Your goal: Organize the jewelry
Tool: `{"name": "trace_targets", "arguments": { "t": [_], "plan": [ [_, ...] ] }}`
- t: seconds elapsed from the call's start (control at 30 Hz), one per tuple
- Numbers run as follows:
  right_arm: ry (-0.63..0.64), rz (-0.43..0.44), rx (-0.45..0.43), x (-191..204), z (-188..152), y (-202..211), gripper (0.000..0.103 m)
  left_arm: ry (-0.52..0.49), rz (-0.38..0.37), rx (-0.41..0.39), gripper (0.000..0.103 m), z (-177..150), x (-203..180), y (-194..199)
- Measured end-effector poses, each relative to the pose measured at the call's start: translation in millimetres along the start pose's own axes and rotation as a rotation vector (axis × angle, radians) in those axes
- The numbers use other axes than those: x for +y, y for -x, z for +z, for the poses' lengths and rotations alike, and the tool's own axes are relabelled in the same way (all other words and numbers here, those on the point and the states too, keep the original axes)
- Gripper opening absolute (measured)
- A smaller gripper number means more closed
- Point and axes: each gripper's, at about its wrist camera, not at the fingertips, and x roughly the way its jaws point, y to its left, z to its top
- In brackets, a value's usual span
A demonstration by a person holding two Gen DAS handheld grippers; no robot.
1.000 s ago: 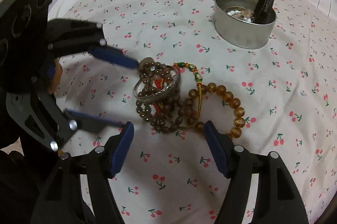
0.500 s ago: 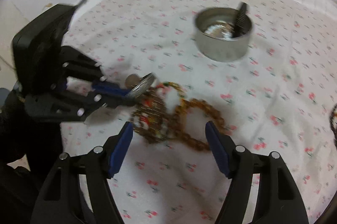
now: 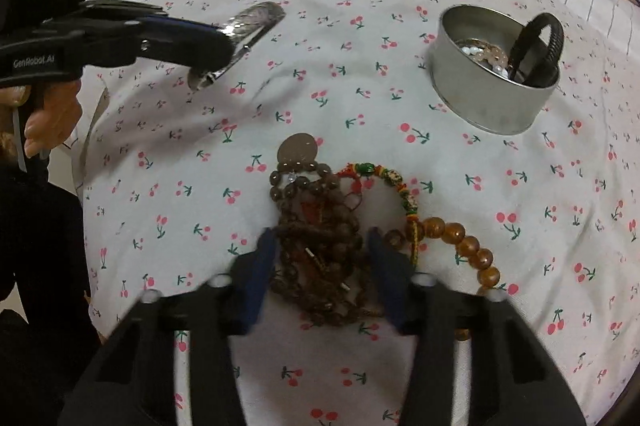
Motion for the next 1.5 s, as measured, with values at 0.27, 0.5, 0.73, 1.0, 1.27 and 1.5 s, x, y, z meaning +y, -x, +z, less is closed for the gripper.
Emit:
{"name": "trace_targets", "arguments": {
  "t": [0.27, 0.5, 0.73, 1.0, 1.27, 1.5],
  "plan": [
    [-0.016, 0.033, -0.053, -4.3, 2.5, 17.4, 0.008, 0.005, -0.005, -0.011, 0.004, 0.2, -0.3, 5.6],
    [-0.079, 0.124, -0.158, -17.5, 4.8, 51.6, 0.008, 0.023, -0.004, -0.029, 0.004, 0.4, 4.1, 11.5],
    [-0.167, 0.265, -0.335, -31.9, 12.2, 94.8, 0.008, 0.028, -0.001, -0.036, 0.004, 1.7, 5.1, 14.2],
    [-0.211, 0.362, -0.533, -38.4, 15.9, 153.5, 0.008, 0.024, -0.026, -0.049, 0.004, 8.6, -1.0, 15.1],
    [-0.234, 0.409, -0.720, -36.2, 25.7, 210.8, 0.008, 0.013, -0.059, -0.087, 0.005, 26.2, -11.2, 21.3],
    [-0.231, 0.386, -0.814, -36.7, 40.5, 246.8, 0.008, 0.017, -0.095, -0.125, 0.005, 43.9, -18.0, 24.2]
  ]
}}
